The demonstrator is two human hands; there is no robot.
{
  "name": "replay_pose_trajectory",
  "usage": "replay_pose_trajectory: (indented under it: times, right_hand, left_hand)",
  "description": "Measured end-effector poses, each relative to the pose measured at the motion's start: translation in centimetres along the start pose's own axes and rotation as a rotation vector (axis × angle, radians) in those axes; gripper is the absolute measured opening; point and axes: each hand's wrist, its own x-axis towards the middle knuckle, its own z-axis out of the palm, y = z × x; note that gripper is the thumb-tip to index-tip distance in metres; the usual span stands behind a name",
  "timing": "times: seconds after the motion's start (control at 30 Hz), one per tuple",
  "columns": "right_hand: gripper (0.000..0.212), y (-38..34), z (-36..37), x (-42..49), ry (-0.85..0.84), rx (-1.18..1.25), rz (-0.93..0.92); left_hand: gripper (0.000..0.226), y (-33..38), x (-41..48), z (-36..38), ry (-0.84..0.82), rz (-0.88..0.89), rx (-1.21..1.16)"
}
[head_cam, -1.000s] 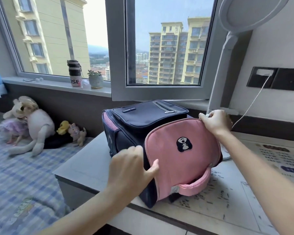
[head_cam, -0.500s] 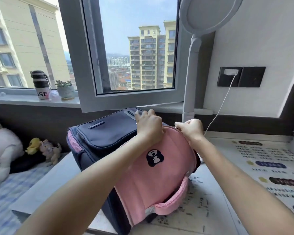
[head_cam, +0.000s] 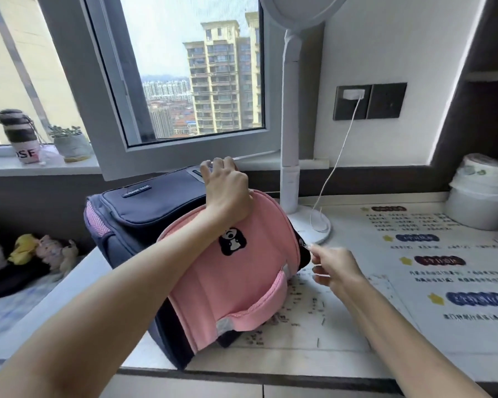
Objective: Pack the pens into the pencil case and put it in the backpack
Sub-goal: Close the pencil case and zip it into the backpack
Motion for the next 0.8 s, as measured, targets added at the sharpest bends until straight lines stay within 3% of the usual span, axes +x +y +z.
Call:
replay_pose_trajectory:
  times: [0.13, 0.27, 0.33, 0.43, 0.53, 0.6, 0.8]
  right_hand:
    - [0.034, 0.8, -1.1, 0.0, 0.074, -0.021, -0.043]
    - [0.039, 1.8, -0.7, -0.7, 0.135, -0.427, -0.128]
    - [0.036, 1.5, -0.2, -2.0, 0.132, -0.491, -0.179]
    - [0.079, 0.7, 1.4, -6.2, -0.089, -0.266, -0.182]
    - [0.107, 0.6, 4.7, -10.2, -0.301, -0.246, -0.215]
    - [0.106, 0.4, 5.8, -10.7, -0.242, -0.342, -0.304]
    - [0.074, -4.8, 3.8, -10.6, -0.093, -0.390, -0.596]
  left_hand:
    - [0.024, -1.0, 0.2, -0.1, 0.004, -0.060, -0.016]
    - [0.026, -1.1, 0.2, -0.8, 0.001, -0.086, -0.022]
    - [0.027, -1.2, 0.4, -1.1, 0.021, -0.097, -0.012]
    - [0.027, -1.6, 1.0, -1.9, 0.050, -0.123, 0.031]
    - [0.021, -1.6, 1.2, -2.9, 0.063, -0.144, 0.059]
    - [0.018, -1.6, 1.0, -3.6, 0.081, -0.166, 0.034]
    - [0.018, -4.0, 0.7, -8.4, 0.218, -0.244, -0.007]
